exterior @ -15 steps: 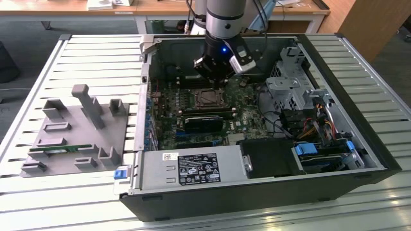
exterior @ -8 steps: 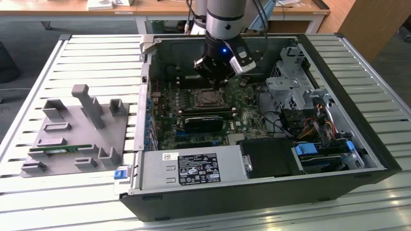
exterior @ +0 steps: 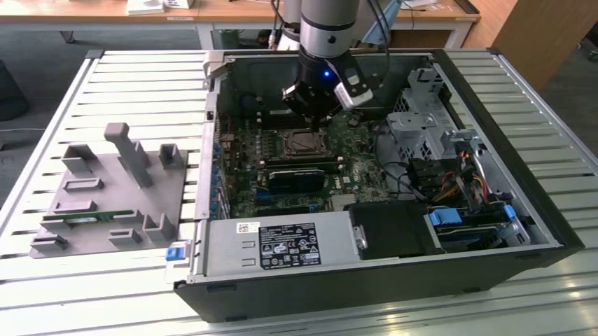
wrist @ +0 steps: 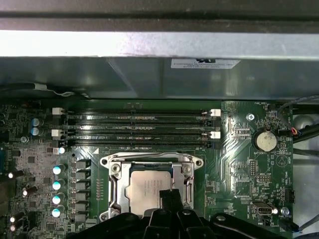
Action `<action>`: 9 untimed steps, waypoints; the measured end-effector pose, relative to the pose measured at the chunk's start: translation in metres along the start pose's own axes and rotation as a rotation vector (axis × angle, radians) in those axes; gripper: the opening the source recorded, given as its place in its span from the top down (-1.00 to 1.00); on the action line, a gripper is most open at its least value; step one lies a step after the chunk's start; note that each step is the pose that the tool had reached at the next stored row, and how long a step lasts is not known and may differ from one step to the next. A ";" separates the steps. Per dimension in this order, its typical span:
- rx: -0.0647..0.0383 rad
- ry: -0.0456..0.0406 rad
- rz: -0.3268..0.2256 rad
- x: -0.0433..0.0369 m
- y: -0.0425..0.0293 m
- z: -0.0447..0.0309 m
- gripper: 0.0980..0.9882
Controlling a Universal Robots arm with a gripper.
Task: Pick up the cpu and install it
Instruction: 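Install the second cpu locking lever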
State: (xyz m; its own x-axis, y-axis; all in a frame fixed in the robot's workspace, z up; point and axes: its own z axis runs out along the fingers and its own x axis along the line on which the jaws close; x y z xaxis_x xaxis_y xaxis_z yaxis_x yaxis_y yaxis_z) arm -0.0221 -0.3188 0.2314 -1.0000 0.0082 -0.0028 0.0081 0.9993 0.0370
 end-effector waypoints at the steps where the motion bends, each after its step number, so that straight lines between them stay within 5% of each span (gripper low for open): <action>1: 0.000 -0.0001 0.000 0.0000 0.0000 -0.0009 0.98; 9: -0.001 0.0000 0.000 -0.0001 -0.0010 -0.0083 0.98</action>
State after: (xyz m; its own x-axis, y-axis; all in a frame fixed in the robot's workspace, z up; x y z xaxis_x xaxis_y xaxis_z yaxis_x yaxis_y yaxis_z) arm -0.0220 -0.3202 0.2397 -1.0000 0.0079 -0.0029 0.0078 0.9993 0.0376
